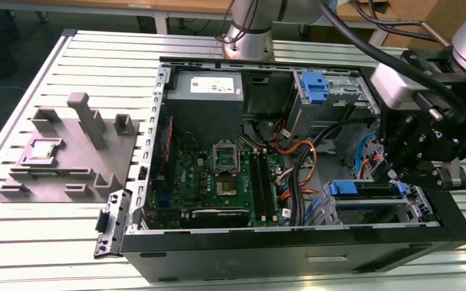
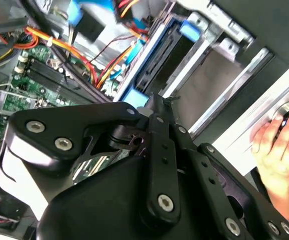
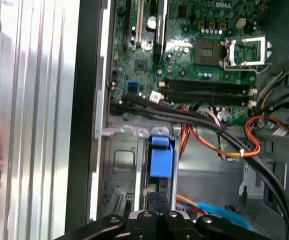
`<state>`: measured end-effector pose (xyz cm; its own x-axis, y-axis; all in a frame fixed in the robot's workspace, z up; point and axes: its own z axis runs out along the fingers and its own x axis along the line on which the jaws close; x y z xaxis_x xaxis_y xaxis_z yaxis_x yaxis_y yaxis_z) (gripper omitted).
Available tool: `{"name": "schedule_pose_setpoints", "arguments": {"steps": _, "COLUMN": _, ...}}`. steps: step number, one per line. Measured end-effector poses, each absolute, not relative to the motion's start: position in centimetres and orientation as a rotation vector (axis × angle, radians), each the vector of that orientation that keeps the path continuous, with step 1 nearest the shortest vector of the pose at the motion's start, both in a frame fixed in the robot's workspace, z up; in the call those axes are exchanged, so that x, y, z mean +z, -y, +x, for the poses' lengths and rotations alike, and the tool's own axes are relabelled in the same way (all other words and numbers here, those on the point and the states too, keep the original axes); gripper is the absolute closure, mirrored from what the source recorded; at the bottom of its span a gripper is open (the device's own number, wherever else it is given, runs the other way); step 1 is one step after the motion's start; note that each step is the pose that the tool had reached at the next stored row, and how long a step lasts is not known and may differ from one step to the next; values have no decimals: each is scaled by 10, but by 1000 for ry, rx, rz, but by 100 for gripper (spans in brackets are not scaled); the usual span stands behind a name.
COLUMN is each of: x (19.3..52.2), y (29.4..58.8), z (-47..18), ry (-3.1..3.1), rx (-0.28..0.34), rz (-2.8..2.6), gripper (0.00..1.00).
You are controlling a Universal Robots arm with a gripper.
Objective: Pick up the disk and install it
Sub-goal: 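Insert the first disk wire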
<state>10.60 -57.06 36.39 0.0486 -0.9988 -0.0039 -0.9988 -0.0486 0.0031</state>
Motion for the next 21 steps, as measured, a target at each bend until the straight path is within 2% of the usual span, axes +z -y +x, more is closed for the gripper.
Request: {"name": "schedule_pose_setpoints", "arguments": {"steps": 21, "x": 379, "y": 566, "z": 117, "ry": -2070, "rx": -27, "rz": -2391, "gripper": 90}}
